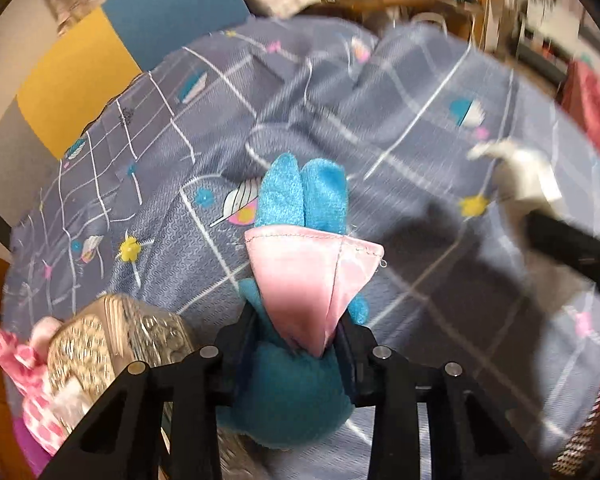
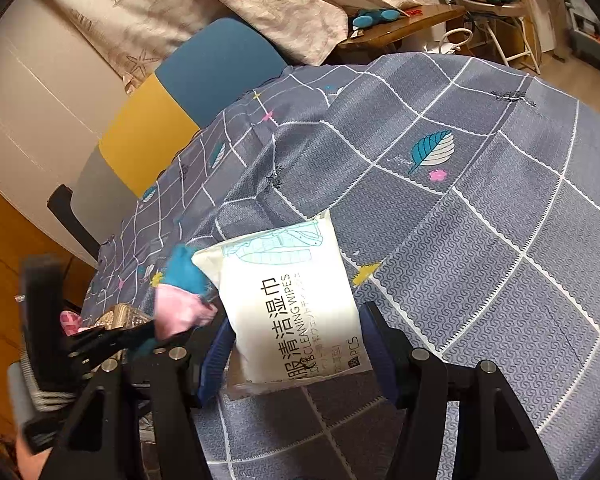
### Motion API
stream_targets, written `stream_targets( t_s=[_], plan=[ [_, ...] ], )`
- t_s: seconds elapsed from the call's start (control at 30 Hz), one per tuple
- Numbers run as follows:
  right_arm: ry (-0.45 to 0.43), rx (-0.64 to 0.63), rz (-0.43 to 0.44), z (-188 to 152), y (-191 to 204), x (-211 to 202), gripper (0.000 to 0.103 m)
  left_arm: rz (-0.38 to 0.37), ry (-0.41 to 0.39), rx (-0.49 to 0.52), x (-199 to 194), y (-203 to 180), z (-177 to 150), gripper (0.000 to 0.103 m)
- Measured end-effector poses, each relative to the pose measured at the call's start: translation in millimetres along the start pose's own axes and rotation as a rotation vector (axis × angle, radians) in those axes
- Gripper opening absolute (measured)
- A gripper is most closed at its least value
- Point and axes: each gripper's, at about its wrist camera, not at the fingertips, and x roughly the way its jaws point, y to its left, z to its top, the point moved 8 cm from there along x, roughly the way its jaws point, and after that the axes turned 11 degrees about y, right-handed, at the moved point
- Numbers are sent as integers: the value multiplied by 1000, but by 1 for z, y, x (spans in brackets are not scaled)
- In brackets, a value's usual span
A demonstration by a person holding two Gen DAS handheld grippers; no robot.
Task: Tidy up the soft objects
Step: 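Carry the blue bunny toward the gold tray with the left gripper while the right carries the wipes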
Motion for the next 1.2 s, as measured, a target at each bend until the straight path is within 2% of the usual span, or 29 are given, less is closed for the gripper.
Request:
stream_targets(
  t_s=[0.1, 0.3, 0.47, 0.7, 0.97, 1.2],
  plan=[
    [2, -8, 0, 0, 1, 0, 63, -72, -35, -27, -16, -7, -7, 35],
    [12, -17, -7, -2, 1, 3, 63, -192, -58, -52, -35, -10, -33, 35],
    [15, -28, -6, -2, 2, 4, 63, -306, -98, -91, -58, -8, -72, 35],
    [27, -45, -20, -6, 3, 8, 63, -438, -116, -206, -82, 14, -141, 35],
    [37, -66, -26, -10, 6, 10, 63, -450, -169, -283, -110, 51, -208, 35],
    [31, -95, -42, -11, 7, 12, 63, -439, -197, -440, -118, 106, -273, 35]
  ],
)
